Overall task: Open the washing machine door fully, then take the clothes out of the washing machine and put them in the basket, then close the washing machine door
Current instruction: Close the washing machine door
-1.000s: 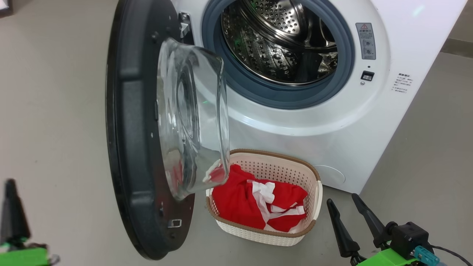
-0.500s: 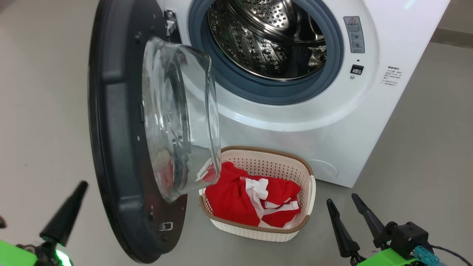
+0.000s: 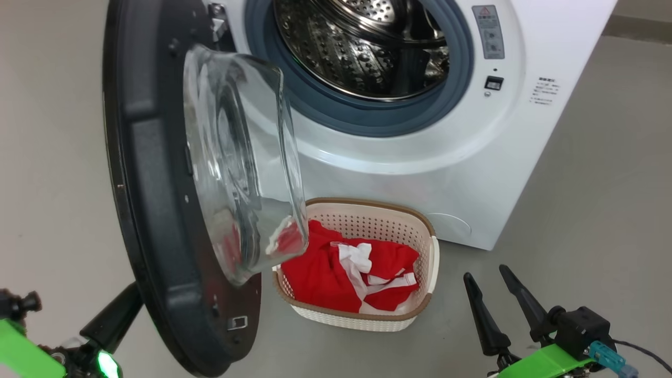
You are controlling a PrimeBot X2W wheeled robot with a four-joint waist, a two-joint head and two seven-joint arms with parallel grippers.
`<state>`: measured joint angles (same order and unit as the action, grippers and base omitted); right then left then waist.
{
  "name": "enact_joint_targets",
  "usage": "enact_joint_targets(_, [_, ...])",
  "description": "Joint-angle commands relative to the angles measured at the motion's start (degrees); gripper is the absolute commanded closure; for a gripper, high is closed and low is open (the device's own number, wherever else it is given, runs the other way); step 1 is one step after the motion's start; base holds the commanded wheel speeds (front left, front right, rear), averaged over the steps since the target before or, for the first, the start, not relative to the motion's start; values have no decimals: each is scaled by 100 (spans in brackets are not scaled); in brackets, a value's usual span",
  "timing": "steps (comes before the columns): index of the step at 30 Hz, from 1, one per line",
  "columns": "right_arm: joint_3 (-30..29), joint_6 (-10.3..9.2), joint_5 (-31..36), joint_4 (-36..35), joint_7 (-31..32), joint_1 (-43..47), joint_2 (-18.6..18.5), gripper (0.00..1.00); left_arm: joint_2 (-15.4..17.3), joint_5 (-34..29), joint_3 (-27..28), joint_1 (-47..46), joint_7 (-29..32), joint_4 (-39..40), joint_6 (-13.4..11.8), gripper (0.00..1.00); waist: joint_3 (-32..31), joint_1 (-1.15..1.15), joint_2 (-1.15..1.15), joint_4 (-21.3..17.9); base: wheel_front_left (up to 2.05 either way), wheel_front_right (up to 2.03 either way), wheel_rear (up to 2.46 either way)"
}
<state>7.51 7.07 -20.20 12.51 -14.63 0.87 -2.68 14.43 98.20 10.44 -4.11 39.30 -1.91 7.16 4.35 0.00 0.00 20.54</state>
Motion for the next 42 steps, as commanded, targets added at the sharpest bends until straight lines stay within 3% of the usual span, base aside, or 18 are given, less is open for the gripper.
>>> enact_joint_targets(1, [103,42,3,-169,-37,-221,-20,0,54,-43,220,-303,136,206,33,100,75,0,0,-99,0,0,0])
enact_joint_targets(10, [4,42,27,-220,-37,-365,-20,0,-426,-414,140,-698,500,327,33,100,336,0,0,-449,0,0,0])
enact_joint_targets(22, [-46,42,-24,-323,-37,-632,-20,0,-899,-923,-344,-1401,269,484,33,100,793,0,0,-1034,0,0,0])
enact_joint_targets(31, [-100,42,-78,-400,-37,-875,-20,0,-889,-1353,-775,-2014,-336,304,33,100,1167,0,0,-1414,0,0,0])
enact_joint_targets(42, [-82,42,-199,-473,-37,-1057,-20,0,-538,-1717,-1476,-2982,-1460,-209,33,100,1478,0,0,-1874,0,0,0])
